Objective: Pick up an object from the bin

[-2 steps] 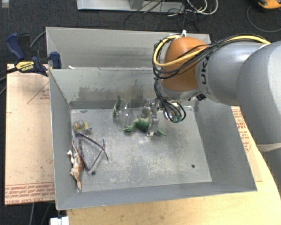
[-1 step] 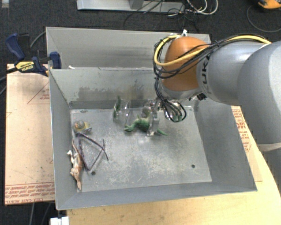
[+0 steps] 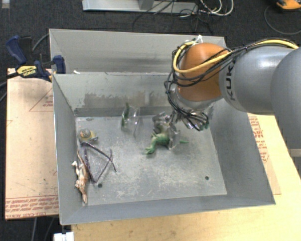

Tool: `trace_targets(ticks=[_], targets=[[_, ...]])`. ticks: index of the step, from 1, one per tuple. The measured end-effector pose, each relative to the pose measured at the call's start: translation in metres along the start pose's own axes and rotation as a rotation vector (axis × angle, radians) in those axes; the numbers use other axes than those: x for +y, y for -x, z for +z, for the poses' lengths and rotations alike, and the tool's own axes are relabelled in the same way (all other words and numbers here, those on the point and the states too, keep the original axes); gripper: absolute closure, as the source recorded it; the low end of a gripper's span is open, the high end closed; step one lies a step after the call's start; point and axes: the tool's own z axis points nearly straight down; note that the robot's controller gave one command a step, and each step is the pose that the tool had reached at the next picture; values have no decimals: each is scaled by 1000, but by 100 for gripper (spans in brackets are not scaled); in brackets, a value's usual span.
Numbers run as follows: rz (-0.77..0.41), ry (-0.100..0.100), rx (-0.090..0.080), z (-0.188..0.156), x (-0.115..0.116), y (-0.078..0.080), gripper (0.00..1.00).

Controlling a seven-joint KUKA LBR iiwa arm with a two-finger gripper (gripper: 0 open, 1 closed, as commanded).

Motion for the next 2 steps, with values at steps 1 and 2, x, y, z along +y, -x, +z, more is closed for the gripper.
trace_targets(ticks=[1, 2], targets=[[134, 0, -3, 1, 7, 14, 100], [135, 0, -3, 1, 7, 14, 100]])
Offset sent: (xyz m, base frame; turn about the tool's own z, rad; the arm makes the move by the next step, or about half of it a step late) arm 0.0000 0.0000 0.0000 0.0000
